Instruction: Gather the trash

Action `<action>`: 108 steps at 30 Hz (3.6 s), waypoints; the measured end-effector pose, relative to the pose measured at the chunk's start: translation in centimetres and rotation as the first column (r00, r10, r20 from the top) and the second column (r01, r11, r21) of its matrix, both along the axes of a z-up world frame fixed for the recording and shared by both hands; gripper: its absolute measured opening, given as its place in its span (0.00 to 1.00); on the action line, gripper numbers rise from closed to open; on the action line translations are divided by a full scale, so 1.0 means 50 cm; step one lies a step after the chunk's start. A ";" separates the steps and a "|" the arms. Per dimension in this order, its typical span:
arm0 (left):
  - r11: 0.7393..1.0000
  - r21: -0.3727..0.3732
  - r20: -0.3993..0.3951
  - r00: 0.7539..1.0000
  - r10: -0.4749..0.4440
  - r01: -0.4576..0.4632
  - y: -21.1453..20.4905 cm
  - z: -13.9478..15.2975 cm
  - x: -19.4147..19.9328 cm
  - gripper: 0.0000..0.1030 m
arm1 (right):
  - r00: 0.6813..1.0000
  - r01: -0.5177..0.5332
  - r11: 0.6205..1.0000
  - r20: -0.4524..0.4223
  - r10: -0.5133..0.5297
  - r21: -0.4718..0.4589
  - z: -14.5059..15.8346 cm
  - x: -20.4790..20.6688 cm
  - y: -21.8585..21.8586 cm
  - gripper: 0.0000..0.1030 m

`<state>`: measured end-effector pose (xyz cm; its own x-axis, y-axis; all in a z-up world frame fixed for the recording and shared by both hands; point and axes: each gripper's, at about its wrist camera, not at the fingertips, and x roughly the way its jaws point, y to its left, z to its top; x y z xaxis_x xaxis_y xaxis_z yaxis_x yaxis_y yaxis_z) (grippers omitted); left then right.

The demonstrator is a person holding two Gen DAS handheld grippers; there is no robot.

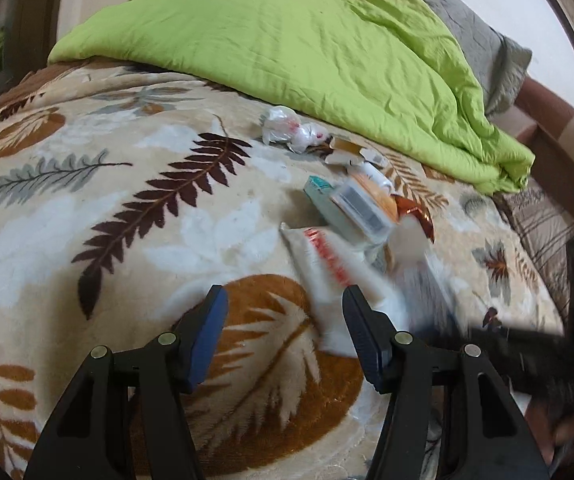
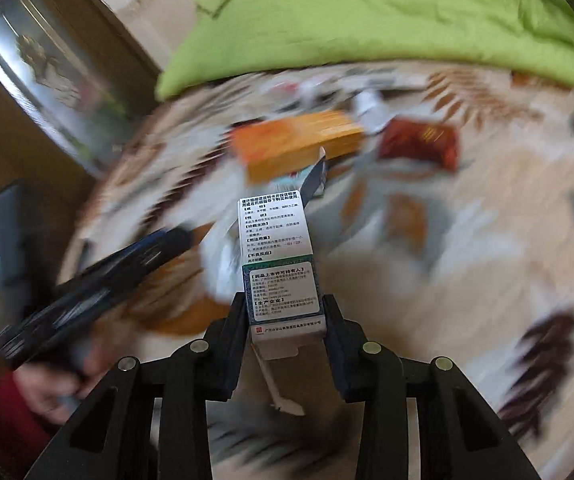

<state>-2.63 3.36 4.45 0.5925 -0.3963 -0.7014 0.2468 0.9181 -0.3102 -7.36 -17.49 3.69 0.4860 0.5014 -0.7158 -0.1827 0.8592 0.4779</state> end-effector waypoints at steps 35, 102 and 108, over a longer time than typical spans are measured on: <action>0.935 0.346 0.211 0.966 -0.152 0.072 -0.118 0.063 -0.138 0.39 | 0.913 0.364 0.931 0.191 -0.362 0.021 0.054 -0.238 -0.077 0.38; 0.892 0.408 0.424 0.825 -0.374 0.195 -0.212 0.197 -0.378 0.39 | 0.881 0.432 0.901 0.199 -0.429 0.034 0.057 -0.298 -0.098 0.38; 0.888 0.410 0.423 0.819 -0.387 0.208 -0.216 0.198 -0.387 0.39 | 0.880 0.433 0.901 0.200 -0.431 0.032 0.058 -0.299 -0.098 0.38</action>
